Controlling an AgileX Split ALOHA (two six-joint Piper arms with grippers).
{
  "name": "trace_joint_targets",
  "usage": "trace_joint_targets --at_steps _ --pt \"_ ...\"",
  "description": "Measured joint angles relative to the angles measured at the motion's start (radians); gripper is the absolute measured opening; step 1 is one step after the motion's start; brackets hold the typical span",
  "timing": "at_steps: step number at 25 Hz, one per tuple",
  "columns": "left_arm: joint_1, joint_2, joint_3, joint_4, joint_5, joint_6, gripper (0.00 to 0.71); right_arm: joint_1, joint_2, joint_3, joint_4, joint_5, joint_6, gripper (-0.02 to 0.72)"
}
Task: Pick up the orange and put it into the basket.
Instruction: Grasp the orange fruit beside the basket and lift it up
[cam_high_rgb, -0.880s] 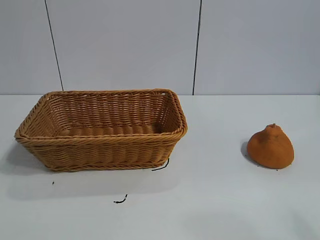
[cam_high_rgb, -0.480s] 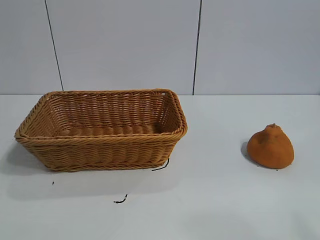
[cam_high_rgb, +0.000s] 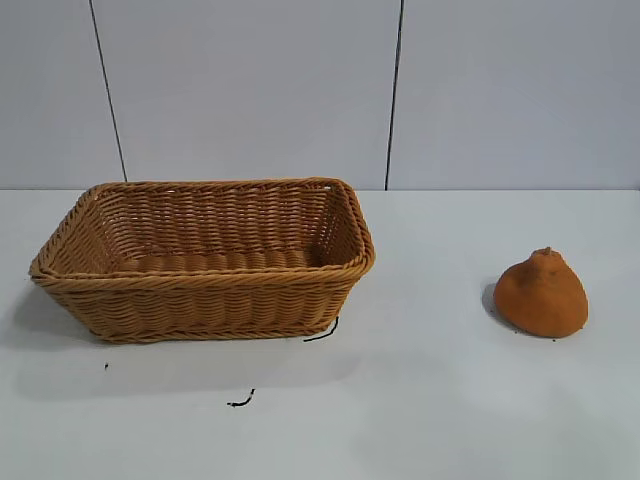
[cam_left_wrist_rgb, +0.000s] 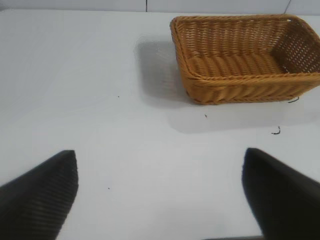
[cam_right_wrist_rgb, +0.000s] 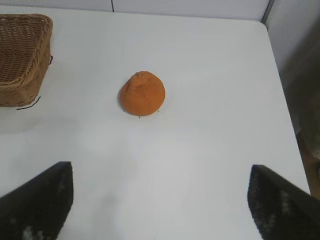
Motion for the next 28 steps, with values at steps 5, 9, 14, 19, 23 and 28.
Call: trace_joint_targets --at_steps 5,9,14,19,23,28 --pt "0.0 0.0 0.0 0.0 0.0 0.0 0.639 0.0 0.341 -0.188 0.003 -0.002 0.001 0.676" --pt "0.0 0.0 0.0 0.0 0.0 0.0 0.639 0.0 0.561 -0.333 0.005 0.025 -0.009 0.676" --pt "0.0 0.0 0.0 0.0 0.0 0.0 0.639 0.0 0.741 -0.43 0.048 0.037 -0.037 0.676" --pt "0.0 0.0 0.0 0.0 0.0 0.0 0.639 0.043 0.864 -0.438 0.056 0.03 -0.044 0.676" --pt "0.0 0.0 0.0 0.001 -0.001 0.0 0.639 0.069 0.961 -0.438 0.056 -0.019 -0.028 0.676" --pt "0.0 0.0 0.0 0.001 -0.001 0.0 0.639 0.069 1.086 -0.438 0.024 -0.09 -0.014 0.676"
